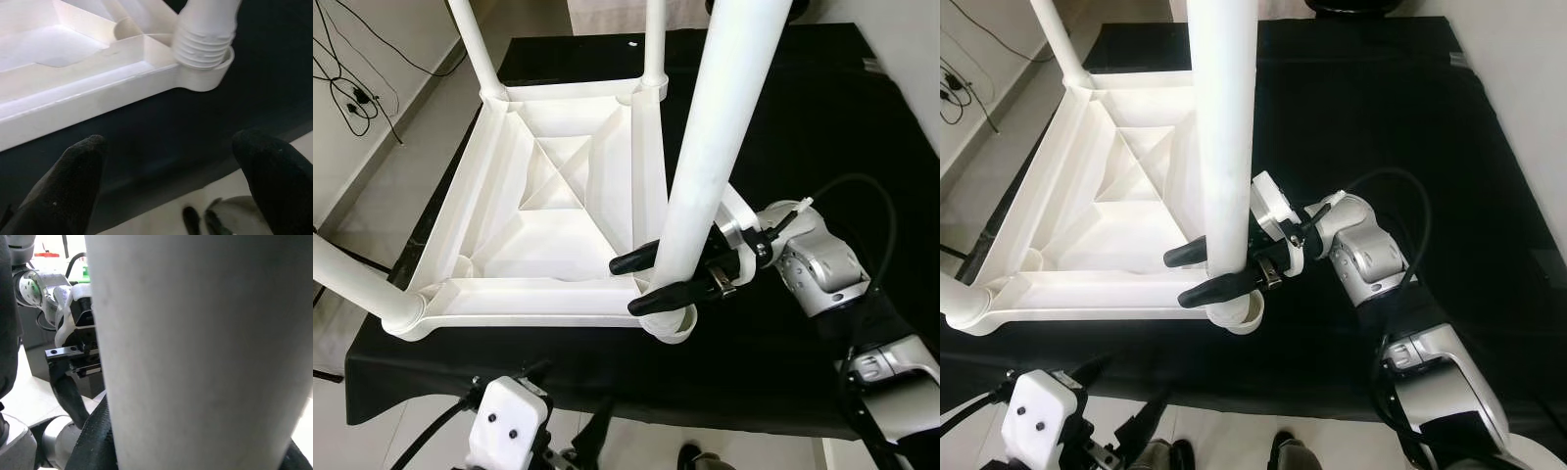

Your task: Building children table

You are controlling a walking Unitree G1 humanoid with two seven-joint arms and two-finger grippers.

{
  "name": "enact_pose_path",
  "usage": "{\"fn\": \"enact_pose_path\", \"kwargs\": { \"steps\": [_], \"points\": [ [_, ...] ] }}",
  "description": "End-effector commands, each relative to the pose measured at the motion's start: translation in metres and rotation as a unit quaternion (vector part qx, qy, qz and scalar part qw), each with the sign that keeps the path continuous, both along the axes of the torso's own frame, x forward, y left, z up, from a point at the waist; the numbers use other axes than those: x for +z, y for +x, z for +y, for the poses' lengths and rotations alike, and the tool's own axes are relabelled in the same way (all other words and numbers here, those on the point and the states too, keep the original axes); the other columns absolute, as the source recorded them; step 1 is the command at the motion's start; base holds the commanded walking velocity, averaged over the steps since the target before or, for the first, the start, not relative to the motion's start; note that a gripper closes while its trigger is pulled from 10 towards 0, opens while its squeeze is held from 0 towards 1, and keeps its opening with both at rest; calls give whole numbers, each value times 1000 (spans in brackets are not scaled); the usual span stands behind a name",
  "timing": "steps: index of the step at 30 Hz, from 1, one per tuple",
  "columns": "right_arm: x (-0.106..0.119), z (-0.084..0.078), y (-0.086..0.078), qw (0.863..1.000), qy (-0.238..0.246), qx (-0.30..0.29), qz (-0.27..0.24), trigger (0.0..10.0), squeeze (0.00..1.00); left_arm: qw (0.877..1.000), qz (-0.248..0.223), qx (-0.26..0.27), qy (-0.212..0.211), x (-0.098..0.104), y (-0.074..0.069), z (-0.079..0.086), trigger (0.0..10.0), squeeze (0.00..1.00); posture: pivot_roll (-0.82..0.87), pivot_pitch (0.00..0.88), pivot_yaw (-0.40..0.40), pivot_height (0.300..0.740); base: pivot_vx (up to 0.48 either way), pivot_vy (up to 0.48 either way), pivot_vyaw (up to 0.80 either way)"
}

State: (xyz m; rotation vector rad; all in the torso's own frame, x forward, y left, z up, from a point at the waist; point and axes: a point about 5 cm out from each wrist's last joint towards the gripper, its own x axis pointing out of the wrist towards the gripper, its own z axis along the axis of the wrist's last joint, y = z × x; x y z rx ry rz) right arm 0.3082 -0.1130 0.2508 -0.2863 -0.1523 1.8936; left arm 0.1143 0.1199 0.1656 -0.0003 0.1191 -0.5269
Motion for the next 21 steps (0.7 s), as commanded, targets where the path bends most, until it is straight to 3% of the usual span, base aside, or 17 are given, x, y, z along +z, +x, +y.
{"fn": "enact_pose_path", "kwargs": {
  "steps": [1,21],
  "points": [
    [-6,0,-1,1000,-23,10,9,10000,0,1000,15,-20,-6,0,-9,-1,10000,0,158,297,58,740,0,0,0],
    [-8,-7,-9,998,-49,37,31,10000,0,1000,9,-28,-4,0,-9,2,10000,0,159,312,57,740,0,0,0]
  ]
}}
